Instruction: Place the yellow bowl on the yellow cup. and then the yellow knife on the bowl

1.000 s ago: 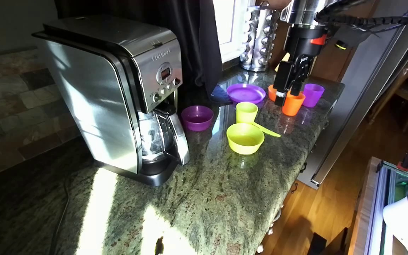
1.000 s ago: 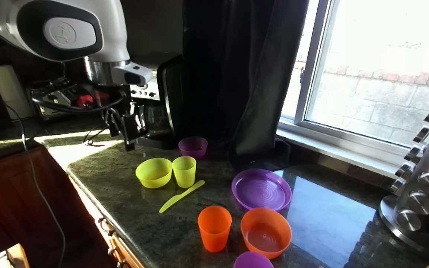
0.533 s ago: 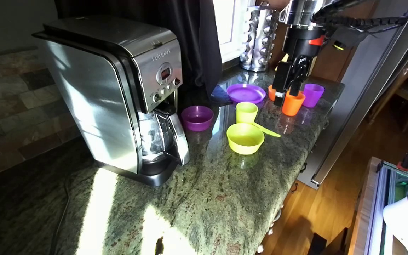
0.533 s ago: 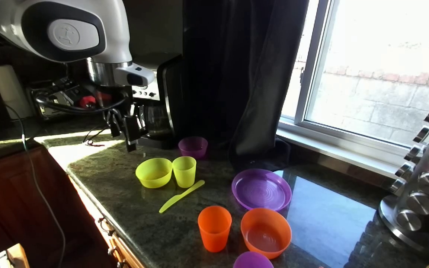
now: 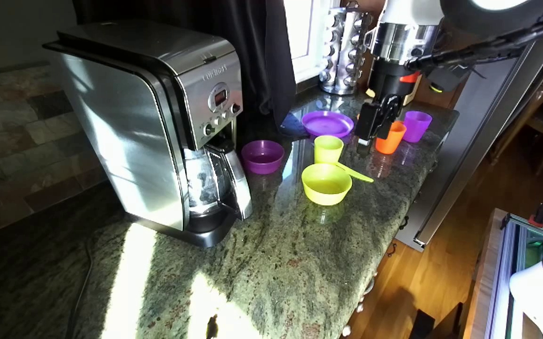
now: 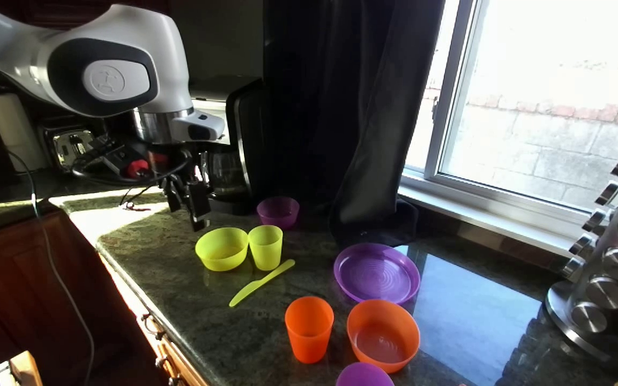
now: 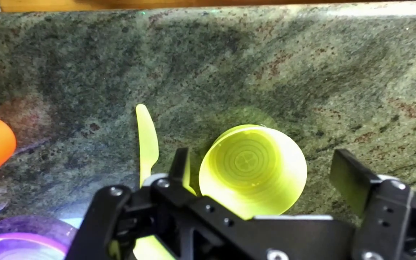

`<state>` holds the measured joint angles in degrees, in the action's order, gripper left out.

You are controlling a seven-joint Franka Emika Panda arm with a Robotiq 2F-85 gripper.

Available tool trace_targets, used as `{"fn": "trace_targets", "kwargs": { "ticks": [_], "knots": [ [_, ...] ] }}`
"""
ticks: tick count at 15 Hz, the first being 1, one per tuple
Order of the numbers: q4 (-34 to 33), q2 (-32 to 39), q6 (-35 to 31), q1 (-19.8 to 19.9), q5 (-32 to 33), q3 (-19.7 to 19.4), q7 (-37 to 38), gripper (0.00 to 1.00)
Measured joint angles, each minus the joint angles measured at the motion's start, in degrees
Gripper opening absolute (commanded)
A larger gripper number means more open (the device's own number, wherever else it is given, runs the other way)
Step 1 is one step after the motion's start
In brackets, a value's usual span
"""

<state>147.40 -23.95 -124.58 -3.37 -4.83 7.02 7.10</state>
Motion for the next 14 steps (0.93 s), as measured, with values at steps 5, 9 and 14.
{"fn": "trace_targets", "kwargs": {
  "ticks": [5, 9, 14],
  "knots": [
    [3.13, 3.89, -10.76, -0.16, 1.36, 0.21, 0.00, 1.00],
    [4.02, 8.25, -16.86, -0.17, 2.79, 0.32, 0.48, 1.00],
    [4.07, 12.53, -20.30, 0.11, 4.31, 0.30, 2.67, 1.00]
  ]
}}
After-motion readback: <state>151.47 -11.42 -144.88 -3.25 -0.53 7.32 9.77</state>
